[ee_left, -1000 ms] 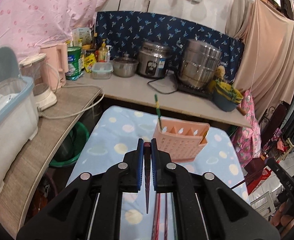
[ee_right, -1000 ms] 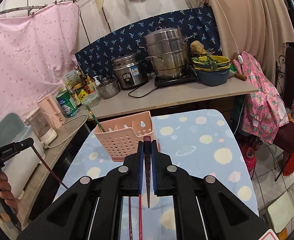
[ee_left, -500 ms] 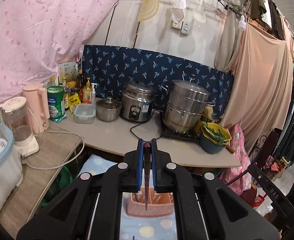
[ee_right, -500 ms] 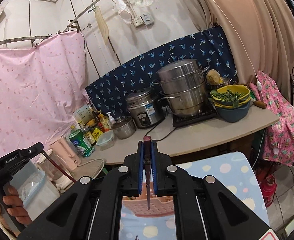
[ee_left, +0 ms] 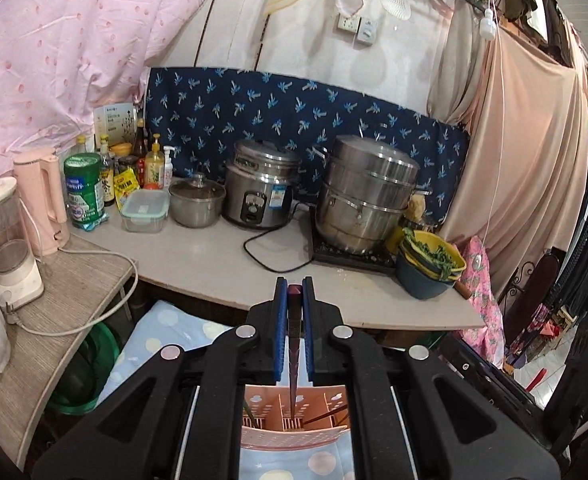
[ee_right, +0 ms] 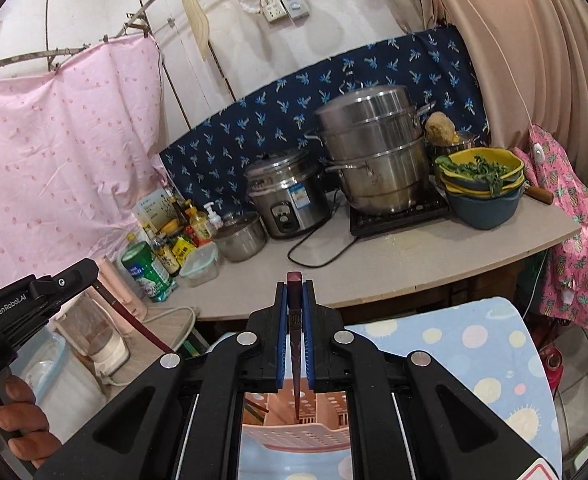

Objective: Organize utensils
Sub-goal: 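Carry both chopsticks to the pink basket and lower them into its slots, then open both tools to release the chopsticks into the basket, then move both open tools back over the remaining chopsticks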

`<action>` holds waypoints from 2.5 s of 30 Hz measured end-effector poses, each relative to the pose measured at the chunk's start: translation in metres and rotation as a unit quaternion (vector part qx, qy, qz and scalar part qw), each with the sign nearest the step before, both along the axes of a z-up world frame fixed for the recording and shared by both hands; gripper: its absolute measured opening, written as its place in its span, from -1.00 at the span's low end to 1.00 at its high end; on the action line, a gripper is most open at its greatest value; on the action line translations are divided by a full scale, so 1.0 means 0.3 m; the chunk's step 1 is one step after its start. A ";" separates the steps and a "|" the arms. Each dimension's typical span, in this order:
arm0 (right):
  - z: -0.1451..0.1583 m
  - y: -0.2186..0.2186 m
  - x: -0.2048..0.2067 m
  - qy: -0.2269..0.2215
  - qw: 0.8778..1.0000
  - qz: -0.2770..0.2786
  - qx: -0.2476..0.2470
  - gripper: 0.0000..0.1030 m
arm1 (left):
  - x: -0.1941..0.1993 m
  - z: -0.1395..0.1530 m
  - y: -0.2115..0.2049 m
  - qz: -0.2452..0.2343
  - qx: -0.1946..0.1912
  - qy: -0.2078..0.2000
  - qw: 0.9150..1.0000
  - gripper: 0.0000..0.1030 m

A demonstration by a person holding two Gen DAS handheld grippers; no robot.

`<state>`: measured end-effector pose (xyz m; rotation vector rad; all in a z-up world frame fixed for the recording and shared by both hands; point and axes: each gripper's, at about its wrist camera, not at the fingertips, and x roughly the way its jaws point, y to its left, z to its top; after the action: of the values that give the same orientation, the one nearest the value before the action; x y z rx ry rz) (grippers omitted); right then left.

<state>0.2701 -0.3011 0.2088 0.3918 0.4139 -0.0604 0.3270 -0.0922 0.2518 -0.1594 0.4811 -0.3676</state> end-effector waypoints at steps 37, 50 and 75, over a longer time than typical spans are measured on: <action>-0.136 0.146 -0.412 0.039 0.997 0.009 -0.059 -0.46 | -0.349 -0.233 0.182 0.030 0.079 0.047 0.995 -0.20; -0.390 0.227 -0.692 0.113 0.991 0.030 -0.058 -0.46 | -0.591 -0.574 0.278 0.023 0.117 0.141 0.983 -0.20; -0.835 0.366 -0.893 0.247 0.966 0.066 -0.042 -0.51 | -0.842 -0.927 0.386 0.010 0.155 0.238 0.959 -0.20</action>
<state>0.0023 -0.1914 -0.0418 0.2612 0.9259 -0.0452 0.0743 0.0236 -0.0265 0.0563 1.0048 -0.2259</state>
